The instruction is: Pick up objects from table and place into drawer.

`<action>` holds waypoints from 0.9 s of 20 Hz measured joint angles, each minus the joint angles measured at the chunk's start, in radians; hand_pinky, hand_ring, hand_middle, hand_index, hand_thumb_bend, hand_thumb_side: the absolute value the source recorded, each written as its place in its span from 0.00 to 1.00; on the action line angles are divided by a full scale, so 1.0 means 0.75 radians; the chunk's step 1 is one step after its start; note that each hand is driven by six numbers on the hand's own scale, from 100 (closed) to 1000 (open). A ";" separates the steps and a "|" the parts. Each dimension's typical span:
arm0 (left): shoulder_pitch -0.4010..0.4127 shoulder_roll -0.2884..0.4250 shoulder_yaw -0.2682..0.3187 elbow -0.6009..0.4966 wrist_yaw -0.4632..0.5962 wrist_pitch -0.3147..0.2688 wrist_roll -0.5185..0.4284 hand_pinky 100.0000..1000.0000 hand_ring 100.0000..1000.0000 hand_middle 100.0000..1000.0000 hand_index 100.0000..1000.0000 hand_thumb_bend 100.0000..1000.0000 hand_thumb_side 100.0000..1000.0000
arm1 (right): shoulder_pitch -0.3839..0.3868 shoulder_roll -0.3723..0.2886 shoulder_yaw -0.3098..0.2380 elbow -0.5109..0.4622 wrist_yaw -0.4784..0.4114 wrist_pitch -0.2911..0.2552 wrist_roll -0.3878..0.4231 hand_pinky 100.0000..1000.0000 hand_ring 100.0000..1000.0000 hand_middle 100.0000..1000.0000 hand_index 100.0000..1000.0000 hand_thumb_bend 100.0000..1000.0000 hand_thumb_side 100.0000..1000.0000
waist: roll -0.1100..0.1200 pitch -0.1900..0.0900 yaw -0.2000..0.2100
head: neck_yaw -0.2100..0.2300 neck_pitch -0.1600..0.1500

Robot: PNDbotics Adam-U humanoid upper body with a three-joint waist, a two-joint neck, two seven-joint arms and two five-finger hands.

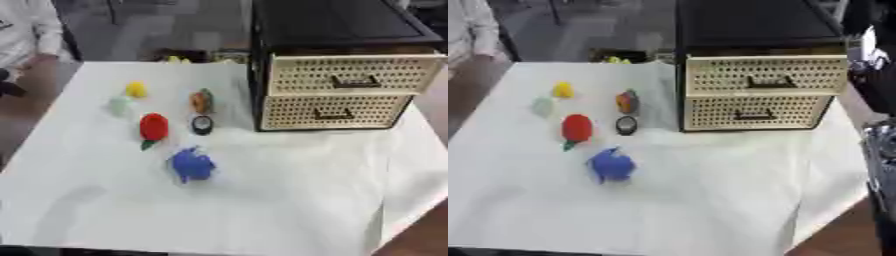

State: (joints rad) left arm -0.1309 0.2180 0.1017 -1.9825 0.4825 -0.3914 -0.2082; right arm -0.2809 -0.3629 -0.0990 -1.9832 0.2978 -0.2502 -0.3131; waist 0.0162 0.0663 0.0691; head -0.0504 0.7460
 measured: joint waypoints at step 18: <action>-0.005 0.000 -0.001 0.000 -0.001 -0.019 -0.015 0.49 0.59 0.61 0.82 0.00 0.86 | -0.062 -0.288 0.035 0.000 0.101 0.152 0.000 0.04 0.45 0.59 0.82 0.37 0.77 | 0.001 0.031 -0.010 | -0.006 -0.011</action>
State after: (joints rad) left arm -0.1343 0.2178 0.1013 -1.9825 0.4816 -0.4058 -0.2194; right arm -0.3273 -0.5792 -0.0725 -1.9832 0.3733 -0.1359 -0.3133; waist 0.0172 0.0897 0.0617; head -0.0550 0.7378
